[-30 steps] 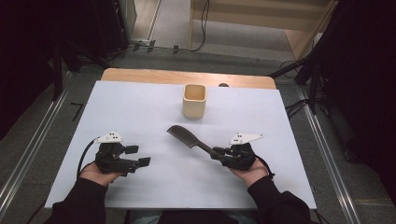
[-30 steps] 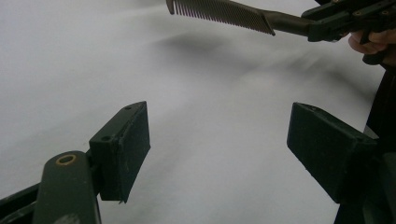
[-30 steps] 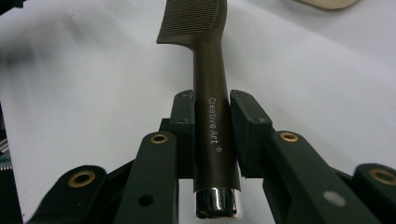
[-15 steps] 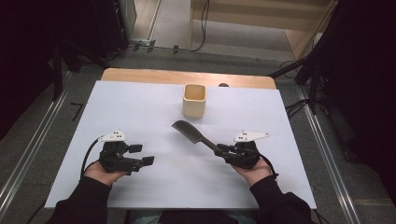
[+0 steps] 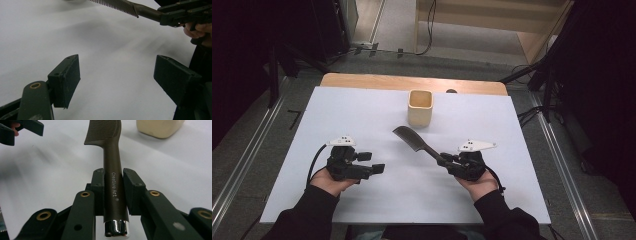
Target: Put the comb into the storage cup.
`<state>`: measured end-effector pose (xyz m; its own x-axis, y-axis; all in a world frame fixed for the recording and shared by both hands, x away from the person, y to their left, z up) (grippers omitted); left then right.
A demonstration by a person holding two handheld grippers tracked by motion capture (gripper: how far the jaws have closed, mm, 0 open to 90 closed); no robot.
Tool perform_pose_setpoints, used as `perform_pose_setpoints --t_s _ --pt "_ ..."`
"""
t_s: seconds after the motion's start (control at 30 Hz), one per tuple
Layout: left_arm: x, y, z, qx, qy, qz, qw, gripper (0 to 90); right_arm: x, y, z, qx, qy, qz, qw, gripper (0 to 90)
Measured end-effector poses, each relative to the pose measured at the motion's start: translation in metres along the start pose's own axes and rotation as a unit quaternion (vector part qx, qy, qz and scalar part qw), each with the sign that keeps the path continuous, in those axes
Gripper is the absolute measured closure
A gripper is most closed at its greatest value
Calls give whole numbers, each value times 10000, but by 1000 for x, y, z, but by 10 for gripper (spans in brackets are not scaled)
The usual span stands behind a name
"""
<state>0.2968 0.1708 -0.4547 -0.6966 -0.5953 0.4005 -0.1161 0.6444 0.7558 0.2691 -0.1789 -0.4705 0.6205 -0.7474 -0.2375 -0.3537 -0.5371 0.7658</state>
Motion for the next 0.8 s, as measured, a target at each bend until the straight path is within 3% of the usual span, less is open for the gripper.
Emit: perform_pose_setpoints --t_s 0.4,0.8 --pt "-5 2 -12 80 252 -36 9996 219 -11 -8 -16 69 -87 102 9999 703" --pt "-3 7 -22 124 171 -232 9995 219 -25 -20 -37 342 -62 120 9993 703"
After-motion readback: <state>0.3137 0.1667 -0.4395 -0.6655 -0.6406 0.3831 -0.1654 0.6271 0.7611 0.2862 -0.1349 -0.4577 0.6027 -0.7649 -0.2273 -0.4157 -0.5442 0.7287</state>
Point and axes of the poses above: each handheld gripper's, and its own axes: y roughly backward along the jaws, z roughly out of its underside, x roughly to its right, the point moved 1 cm from there along -y, roughly forward along the jaws, and after that the axes turned 15 degrees about -x, right-handed, at the moved point
